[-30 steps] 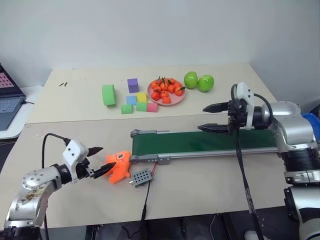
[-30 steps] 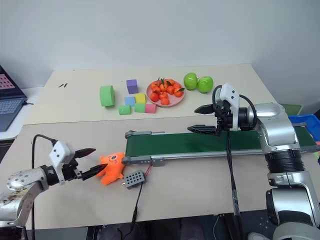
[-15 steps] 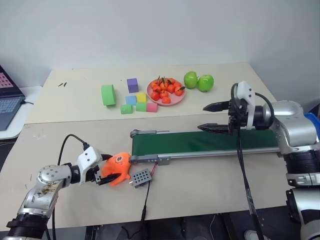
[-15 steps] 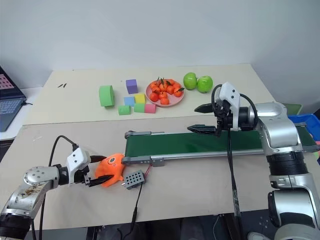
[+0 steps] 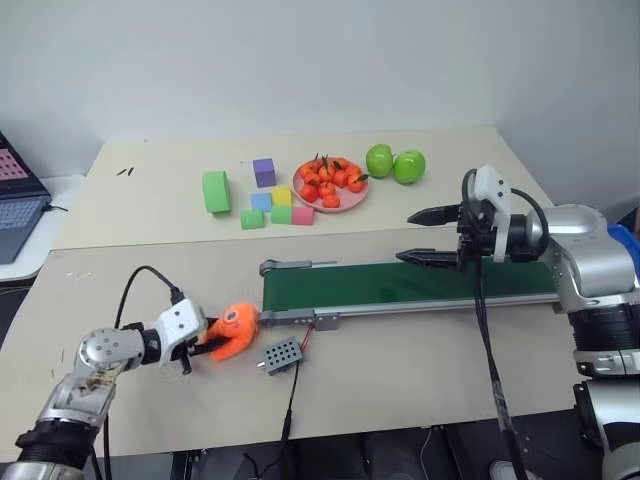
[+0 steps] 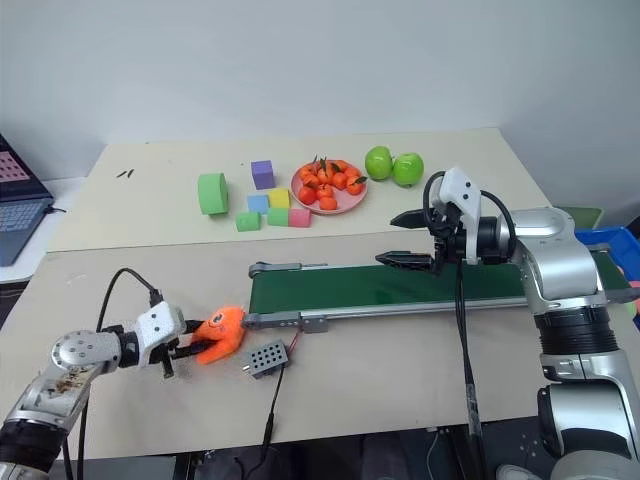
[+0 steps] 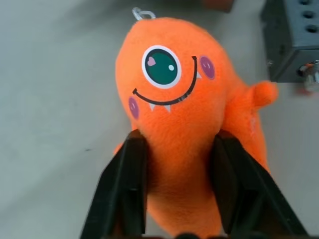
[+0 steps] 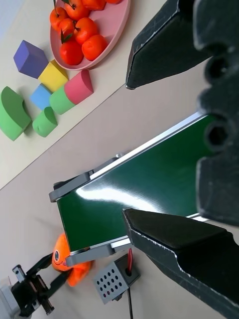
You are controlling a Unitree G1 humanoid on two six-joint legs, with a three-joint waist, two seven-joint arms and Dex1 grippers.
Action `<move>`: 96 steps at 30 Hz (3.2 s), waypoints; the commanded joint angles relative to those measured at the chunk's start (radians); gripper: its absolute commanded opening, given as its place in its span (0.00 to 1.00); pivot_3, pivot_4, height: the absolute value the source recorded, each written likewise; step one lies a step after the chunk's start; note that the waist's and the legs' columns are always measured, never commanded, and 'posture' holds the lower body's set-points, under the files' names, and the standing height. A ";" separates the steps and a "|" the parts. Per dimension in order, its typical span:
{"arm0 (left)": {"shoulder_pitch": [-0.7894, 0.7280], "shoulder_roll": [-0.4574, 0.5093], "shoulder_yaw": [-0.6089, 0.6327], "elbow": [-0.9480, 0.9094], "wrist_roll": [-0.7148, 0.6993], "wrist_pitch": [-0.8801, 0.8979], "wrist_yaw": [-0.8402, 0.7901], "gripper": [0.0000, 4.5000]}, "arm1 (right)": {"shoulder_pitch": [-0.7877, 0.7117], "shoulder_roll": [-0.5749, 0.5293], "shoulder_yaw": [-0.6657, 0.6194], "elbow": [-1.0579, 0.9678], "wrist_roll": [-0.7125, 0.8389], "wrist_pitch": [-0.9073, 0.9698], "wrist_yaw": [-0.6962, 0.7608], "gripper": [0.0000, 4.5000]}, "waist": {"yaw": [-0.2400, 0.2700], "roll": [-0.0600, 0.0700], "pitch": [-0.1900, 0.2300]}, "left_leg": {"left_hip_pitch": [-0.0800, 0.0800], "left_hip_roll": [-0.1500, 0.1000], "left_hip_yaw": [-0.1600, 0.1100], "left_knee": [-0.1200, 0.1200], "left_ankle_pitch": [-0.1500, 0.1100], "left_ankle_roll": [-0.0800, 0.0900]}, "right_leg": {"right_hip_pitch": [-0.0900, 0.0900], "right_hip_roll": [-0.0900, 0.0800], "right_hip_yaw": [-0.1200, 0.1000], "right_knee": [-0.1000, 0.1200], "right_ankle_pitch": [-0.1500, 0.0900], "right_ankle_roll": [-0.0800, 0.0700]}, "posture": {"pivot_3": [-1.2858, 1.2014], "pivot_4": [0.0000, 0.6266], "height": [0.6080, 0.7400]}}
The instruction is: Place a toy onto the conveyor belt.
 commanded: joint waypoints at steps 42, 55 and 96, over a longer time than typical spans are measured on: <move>-0.475 -0.099 -0.191 -0.244 -0.029 0.253 -0.136 0.20 | 0.107 -0.056 -0.094 -0.167 0.037 0.065 -0.064 1.00 | 0.003 -0.002 0.001 | -0.006 -0.001 0.000 0.005 0.000 0.001 | -0.002 -0.001 -0.002 0.000 0.001 0.000 | 0.52 0.24 1.00; -0.468 -0.075 -0.164 -0.219 -0.053 0.276 -0.159 0.86 | 0.088 -0.057 -0.082 -0.144 0.026 0.058 -0.055 1.00 | 0.005 -0.002 0.001 | -0.006 -0.001 0.000 0.005 -0.001 0.001 | -0.002 -0.001 -0.002 0.000 0.001 0.000 | 0.52 0.24 1.00; -0.731 -0.181 -0.040 -0.367 -0.347 0.741 0.043 0.98 | 0.085 -0.134 -0.158 -0.230 0.083 0.132 -0.080 1.00 | 0.004 -0.003 0.001 | -0.007 -0.001 0.000 0.007 -0.001 0.001 | -0.001 -0.001 -0.002 0.000 0.001 0.000 | 0.52 0.24 1.00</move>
